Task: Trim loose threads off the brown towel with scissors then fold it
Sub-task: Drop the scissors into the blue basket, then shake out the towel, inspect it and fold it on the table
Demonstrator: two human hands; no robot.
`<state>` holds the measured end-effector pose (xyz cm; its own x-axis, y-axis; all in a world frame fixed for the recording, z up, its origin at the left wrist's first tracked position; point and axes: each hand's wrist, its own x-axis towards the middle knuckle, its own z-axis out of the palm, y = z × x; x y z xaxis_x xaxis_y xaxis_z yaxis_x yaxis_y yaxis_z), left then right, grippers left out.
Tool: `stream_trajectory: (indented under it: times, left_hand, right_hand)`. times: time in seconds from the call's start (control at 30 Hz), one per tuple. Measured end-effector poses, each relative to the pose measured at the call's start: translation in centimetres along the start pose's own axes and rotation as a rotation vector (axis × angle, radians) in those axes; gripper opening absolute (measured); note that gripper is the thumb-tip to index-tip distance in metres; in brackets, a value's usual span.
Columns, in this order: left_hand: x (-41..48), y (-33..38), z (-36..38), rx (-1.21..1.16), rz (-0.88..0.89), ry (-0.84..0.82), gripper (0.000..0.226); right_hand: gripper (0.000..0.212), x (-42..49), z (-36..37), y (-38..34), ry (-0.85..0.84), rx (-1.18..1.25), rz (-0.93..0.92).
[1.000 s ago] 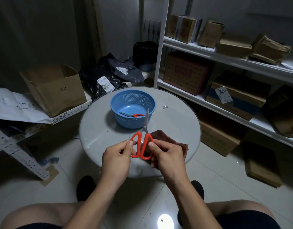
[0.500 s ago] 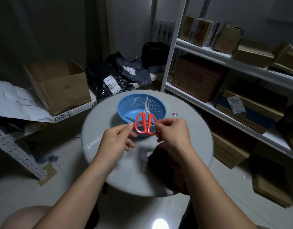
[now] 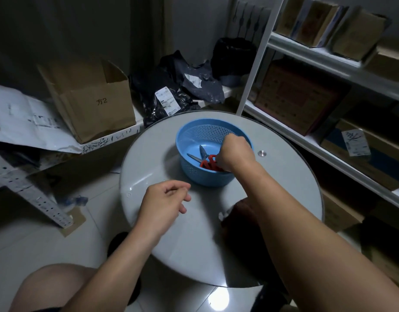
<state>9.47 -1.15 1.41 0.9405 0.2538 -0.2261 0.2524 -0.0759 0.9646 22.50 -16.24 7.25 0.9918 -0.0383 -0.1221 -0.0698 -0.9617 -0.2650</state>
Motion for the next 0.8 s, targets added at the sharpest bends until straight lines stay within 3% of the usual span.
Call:
stream_trajectory:
  times: [0.13, 0.23, 0.37, 0.47, 0.57, 0.7, 0.8]
  left_hand:
    - [-0.1, -0.1, 0.5, 0.008, -0.019, -0.019, 0.017]
    - [-0.7, -0.3, 1.3, 0.031, -0.036, -0.061, 0.016]
    - [-0.5, 0.5, 2.3, 0.006, 0.009, 0.002, 0.013]
    - [0.8, 2.3, 2.5, -0.050, 0.035, 0.133, 0.029]
    - [1.9, 4.1, 2.7, -0.056, -0.018, 0.123, 0.039]
    - [2.7, 5.2, 3.8, -0.027, -0.035, 0.060, 0.029]
    - [3.3, 5.7, 4.3, -0.005, -0.028, 0.053, 0.025]
  right_hand:
    - [0.013, -0.5, -0.1, 1.0, 0.093, 0.063, -0.124]
    - [0.023, -2.7, -1.0, 3.0, 0.257, 0.282, -0.188]
    - [0.020, -6.6, -1.9, 6.5, 0.376, 0.442, -0.017]
    - [0.032, -7.3, -1.6, 7.7, 0.255, 0.555, 0.161]
    - [0.044, -8.2, -1.4, 8.5, 0.080, 0.690, 0.141]
    - [0.029, -10.2, -2.0, 10.6, 0.051, 0.589, 0.106]
    - [0.028, -12.1, -2.5, 13.8, -0.013, 0.492, 0.178]
